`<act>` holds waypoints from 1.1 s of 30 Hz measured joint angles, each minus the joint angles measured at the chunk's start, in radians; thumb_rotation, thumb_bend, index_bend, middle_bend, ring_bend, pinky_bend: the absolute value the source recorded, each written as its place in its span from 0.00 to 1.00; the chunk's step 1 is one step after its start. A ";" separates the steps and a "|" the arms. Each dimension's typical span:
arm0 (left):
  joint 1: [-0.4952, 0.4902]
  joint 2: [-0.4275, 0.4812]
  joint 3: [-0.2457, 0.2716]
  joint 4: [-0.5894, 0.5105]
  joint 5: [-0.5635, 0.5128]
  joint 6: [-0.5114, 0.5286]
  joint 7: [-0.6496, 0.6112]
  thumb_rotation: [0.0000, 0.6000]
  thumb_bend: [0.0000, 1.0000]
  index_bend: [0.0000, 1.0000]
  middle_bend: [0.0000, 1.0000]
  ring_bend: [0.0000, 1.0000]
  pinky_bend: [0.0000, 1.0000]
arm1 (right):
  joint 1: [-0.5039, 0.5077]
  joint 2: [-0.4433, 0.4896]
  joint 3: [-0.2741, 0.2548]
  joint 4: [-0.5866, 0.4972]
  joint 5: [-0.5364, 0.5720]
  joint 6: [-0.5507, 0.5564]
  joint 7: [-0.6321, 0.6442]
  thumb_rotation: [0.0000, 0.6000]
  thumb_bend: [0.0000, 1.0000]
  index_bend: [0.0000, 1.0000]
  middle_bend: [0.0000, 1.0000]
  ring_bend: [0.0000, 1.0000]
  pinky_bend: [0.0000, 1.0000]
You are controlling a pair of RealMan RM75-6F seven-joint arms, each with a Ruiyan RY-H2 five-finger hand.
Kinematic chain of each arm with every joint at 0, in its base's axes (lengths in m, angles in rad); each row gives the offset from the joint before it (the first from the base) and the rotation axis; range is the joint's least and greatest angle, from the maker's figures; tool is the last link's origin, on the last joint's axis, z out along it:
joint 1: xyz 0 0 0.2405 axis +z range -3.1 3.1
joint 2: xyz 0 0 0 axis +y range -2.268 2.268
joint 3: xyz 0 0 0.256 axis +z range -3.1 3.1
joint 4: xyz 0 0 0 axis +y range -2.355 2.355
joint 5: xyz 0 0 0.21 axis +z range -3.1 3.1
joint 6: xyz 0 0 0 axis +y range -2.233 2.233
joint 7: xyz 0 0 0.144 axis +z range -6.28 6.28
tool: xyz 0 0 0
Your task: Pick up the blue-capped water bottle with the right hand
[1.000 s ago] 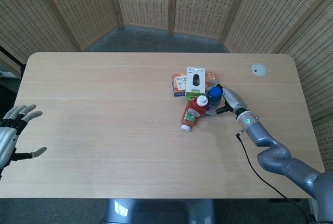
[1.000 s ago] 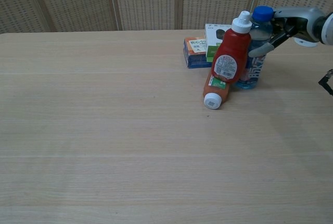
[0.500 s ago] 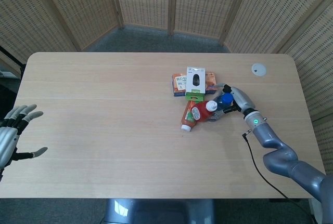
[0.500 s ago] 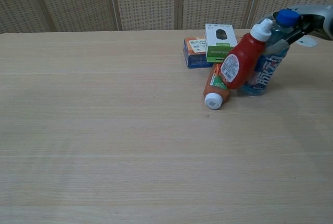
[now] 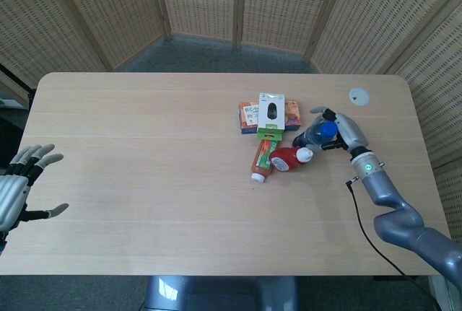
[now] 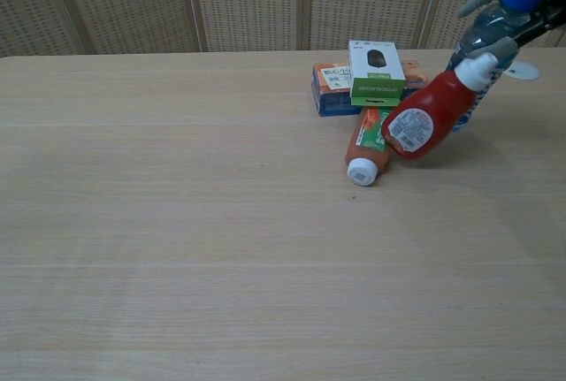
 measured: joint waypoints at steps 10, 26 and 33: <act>-0.001 -0.001 0.002 -0.002 0.004 0.000 0.002 1.00 0.00 0.19 0.09 0.00 0.00 | -0.016 0.078 0.031 -0.106 0.017 0.043 -0.062 1.00 0.04 0.23 0.54 0.65 0.47; 0.019 0.011 0.016 -0.027 0.029 0.033 0.018 1.00 0.00 0.19 0.09 0.00 0.00 | -0.036 0.257 0.122 -0.361 0.048 0.141 -0.159 1.00 0.03 0.26 0.55 0.66 0.47; 0.044 0.019 0.028 -0.032 0.049 0.069 0.011 1.00 0.00 0.19 0.09 0.00 0.00 | -0.046 0.341 0.184 -0.477 0.079 0.193 -0.191 1.00 0.03 0.26 0.55 0.66 0.47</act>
